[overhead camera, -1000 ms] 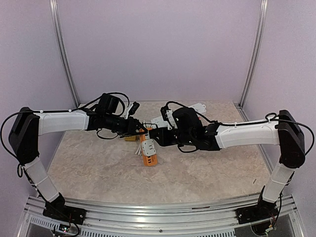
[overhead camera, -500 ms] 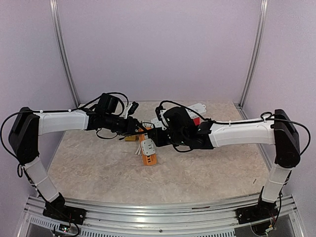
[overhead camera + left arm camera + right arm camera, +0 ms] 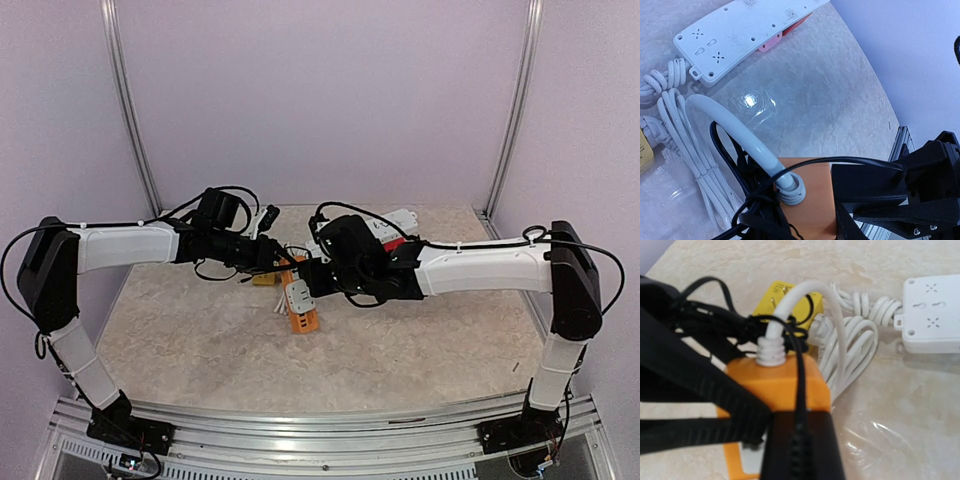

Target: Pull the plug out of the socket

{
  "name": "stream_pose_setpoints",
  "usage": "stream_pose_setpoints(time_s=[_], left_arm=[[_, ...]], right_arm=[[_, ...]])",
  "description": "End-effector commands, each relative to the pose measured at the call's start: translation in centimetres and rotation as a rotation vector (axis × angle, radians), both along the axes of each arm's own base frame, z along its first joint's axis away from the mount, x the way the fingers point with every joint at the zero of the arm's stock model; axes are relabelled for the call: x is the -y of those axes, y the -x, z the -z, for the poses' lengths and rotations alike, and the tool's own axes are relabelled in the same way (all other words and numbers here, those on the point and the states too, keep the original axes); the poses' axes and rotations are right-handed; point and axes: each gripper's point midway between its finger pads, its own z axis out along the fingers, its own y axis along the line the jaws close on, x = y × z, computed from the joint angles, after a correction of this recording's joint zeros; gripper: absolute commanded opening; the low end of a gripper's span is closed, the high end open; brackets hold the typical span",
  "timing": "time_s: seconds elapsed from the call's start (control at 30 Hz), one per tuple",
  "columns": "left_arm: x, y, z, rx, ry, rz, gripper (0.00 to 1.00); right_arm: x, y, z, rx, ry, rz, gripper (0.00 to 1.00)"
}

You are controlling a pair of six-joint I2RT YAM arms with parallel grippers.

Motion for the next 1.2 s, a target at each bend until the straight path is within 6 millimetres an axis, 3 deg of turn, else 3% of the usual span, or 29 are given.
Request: stream_pose_setpoints(time_s=[0.0, 0.4, 0.9, 1.17], left_arm=[[0.5, 0.0, -0.8, 0.015, 0.006, 0.024, 0.16], [0.4, -0.1, -0.9, 0.036, -0.008, 0.026, 0.15], [0.3, -0.3, -1.1, 0.04, -0.007, 0.023, 0.15], [0.0, -0.5, -0.8, 0.028, -0.015, 0.009, 0.16]], right_arm=[[0.8, -0.4, -2.1, 0.039, -0.035, 0.006, 0.0], [2.9, -1.3, -2.9, 0.008, -0.126, -0.002, 0.0], [2.3, -1.2, -2.5, -0.014, -0.16, -0.041, 0.0], [2.4, -1.2, -3.2, -0.004, -0.175, -0.036, 0.0]])
